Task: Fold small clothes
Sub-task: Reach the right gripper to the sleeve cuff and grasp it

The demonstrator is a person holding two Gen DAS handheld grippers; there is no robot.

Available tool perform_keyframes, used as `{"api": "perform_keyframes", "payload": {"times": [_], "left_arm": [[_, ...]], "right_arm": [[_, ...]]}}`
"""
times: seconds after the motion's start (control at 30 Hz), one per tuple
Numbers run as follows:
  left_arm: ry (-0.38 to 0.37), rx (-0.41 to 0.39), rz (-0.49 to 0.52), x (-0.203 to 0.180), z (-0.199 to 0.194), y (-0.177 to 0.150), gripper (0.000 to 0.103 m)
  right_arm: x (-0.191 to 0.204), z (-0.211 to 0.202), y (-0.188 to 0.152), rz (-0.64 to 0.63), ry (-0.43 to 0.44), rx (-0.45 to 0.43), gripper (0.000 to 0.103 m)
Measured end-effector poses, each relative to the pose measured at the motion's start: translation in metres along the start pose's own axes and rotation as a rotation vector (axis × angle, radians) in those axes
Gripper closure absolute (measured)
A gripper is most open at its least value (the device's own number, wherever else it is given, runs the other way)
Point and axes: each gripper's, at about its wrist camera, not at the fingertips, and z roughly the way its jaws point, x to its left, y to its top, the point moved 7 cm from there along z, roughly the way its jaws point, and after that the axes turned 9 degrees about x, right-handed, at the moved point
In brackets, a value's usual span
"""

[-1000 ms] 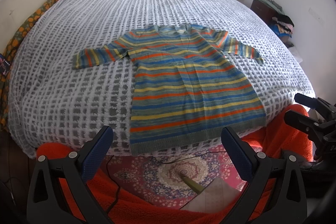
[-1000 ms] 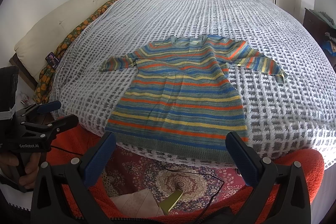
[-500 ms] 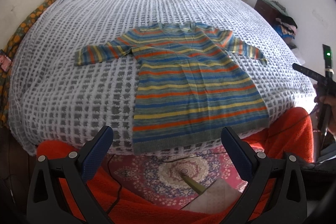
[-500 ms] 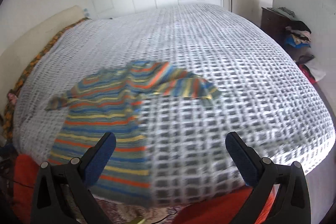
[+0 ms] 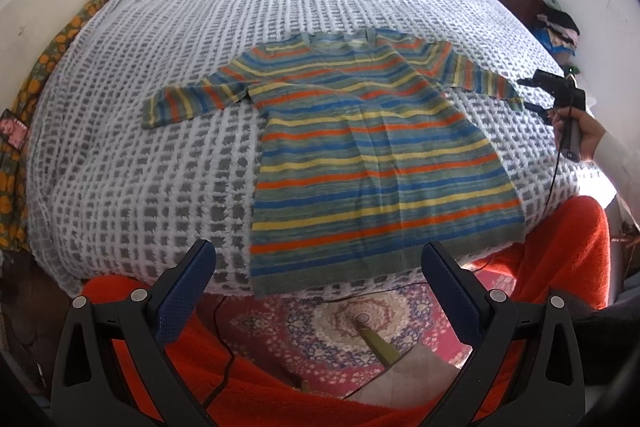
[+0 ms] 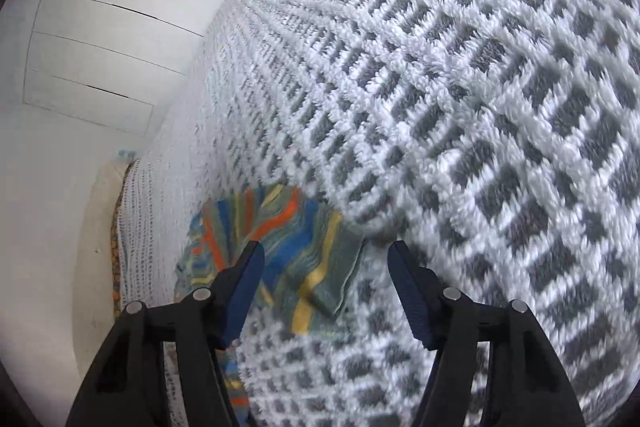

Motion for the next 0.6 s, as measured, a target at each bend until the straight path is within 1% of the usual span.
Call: {"api": "perform_keyframes", "payload": {"times": [0.03, 0.07, 0.1, 0.13, 0.17, 0.2, 0.23, 0.27, 0.3, 0.33, 0.4, 0.43, 0.47, 0.5, 0.57, 0.6], "left_arm": [[0.002, 0.006, 0.005, -0.003, 0.002, 0.002, 0.001], [0.003, 0.014, 0.010, -0.005, 0.004, 0.003, 0.001], [0.004, 0.022, 0.015, -0.008, 0.007, 0.005, 0.001], [0.003, 0.031, 0.020, -0.010, 0.009, 0.006, 0.001], [0.003, 0.038, 0.024, -0.012, 0.012, 0.008, 0.001], [0.004, 0.045, 0.027, -0.014, 0.014, 0.009, 0.001], [0.005, 0.052, 0.029, -0.015, 0.016, 0.010, 0.001], [0.007, 0.057, 0.031, -0.015, 0.018, 0.011, 0.001], [0.007, 0.062, 0.032, -0.016, 0.019, 0.013, 0.001], [0.009, 0.068, 0.031, -0.016, 0.022, 0.013, 0.001], [0.006, 0.086, 0.028, -0.018, 0.027, 0.015, 0.001], [0.000, 0.094, 0.027, -0.019, 0.030, 0.016, 0.001], [-0.005, 0.101, 0.026, -0.020, 0.032, 0.018, 0.001], [-0.009, 0.104, 0.025, -0.022, 0.033, 0.019, 0.001], [-0.012, 0.103, 0.029, -0.026, 0.034, 0.022, 0.001], [-0.009, 0.098, 0.034, -0.028, 0.033, 0.024, 0.001]], "right_arm": [[0.000, 0.007, 0.001, -0.010, 0.001, 0.013, 0.046], [0.002, 0.016, 0.000, -0.022, 0.001, 0.040, 0.048], [0.003, 0.023, -0.002, -0.037, -0.012, 0.062, 0.052], [0.005, 0.028, -0.004, -0.061, -0.029, 0.078, 0.065], [0.008, 0.032, -0.006, -0.088, -0.037, 0.101, 0.074], [0.010, 0.034, -0.008, -0.113, -0.063, 0.124, 0.093], [0.008, 0.033, -0.009, -0.139, -0.128, 0.129, 0.095], [0.010, 0.029, -0.007, -0.169, -0.169, 0.129, 0.095], [0.015, 0.022, -0.004, -0.214, -0.217, 0.121, 0.095], [0.023, 0.012, 0.004, -0.276, -0.283, 0.103, 0.095], [0.041, -0.016, 0.032, -0.387, -0.393, 0.031, 0.096], [0.048, -0.032, 0.050, -0.416, -0.437, -0.012, 0.096], [0.055, -0.045, 0.067, -0.433, -0.459, -0.042, 0.096], [0.057, -0.048, 0.094, -0.441, -0.461, -0.052, 0.096], [0.065, -0.047, 0.110, -0.467, -0.498, -0.036, 0.096], [0.071, -0.035, 0.113, -0.481, -0.521, -0.006, 0.095]]}}
